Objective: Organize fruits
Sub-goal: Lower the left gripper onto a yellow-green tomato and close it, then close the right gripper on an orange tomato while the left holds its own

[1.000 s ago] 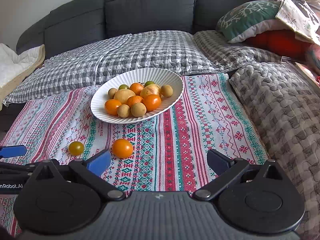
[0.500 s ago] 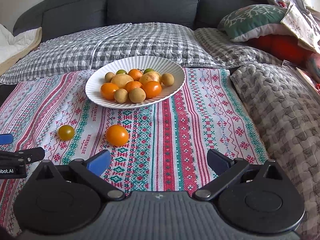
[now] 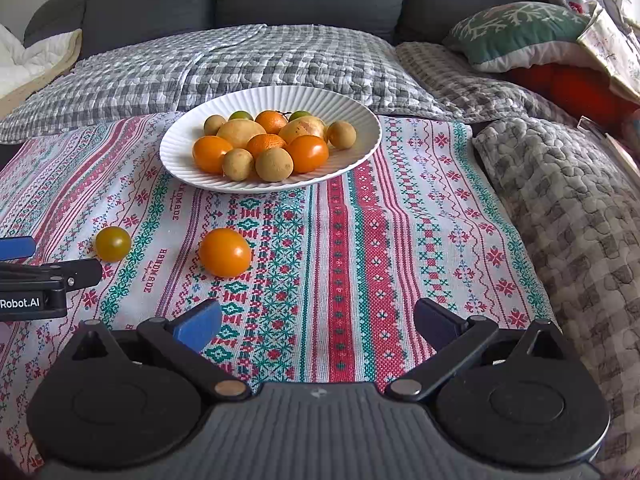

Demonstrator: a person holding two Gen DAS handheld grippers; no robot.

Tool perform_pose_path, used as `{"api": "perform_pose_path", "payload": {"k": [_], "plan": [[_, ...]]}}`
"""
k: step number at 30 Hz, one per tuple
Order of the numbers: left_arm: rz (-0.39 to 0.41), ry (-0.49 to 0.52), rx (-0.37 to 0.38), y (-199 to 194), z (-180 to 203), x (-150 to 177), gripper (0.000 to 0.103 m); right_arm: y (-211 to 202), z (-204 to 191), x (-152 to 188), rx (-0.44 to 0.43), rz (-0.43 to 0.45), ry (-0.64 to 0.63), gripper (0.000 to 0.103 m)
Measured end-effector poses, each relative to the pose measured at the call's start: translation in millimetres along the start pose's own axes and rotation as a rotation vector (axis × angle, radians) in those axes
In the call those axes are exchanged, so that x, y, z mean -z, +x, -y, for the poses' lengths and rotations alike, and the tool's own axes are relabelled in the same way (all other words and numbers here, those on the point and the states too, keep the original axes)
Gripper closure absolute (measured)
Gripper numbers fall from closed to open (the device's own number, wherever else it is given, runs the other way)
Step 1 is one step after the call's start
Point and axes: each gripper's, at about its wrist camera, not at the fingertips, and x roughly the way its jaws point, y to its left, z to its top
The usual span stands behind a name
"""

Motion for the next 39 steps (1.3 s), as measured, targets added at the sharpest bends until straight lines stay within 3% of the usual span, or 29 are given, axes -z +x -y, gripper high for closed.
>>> {"api": "perform_pose_path", "payload": {"k": [4, 14, 19, 29, 39], "plan": [[-0.013, -0.001, 0.022, 9.0, 6.7, -3.2, 0.033, 5.4, -2.4, 0.5, 0.005, -0.012, -0.010, 0.000], [0.002, -0.040, 0.022, 18.2, 8.3, -9.4, 0.050, 9.4, -3.5, 2.6, 0.013, -0.028, -0.019, 0.000], [-0.016, -0.016, 0.034, 18.9, 11.6, -8.9, 0.083, 10.9, -6.4, 2.6, 0.011, -0.028, -0.034, 0.000], [-0.052, 0.008, 0.022, 9.4, 6.9, -6.5, 0.083, 15.1, -18.2, 2.1, -0.021, -0.018, -0.070, 0.000], [-0.063, 0.028, 0.017, 4.2, 0.7, -4.5, 0.083, 27.5, -21.8, -4.5, -0.107, -0.004, -0.001, 0.004]]}}
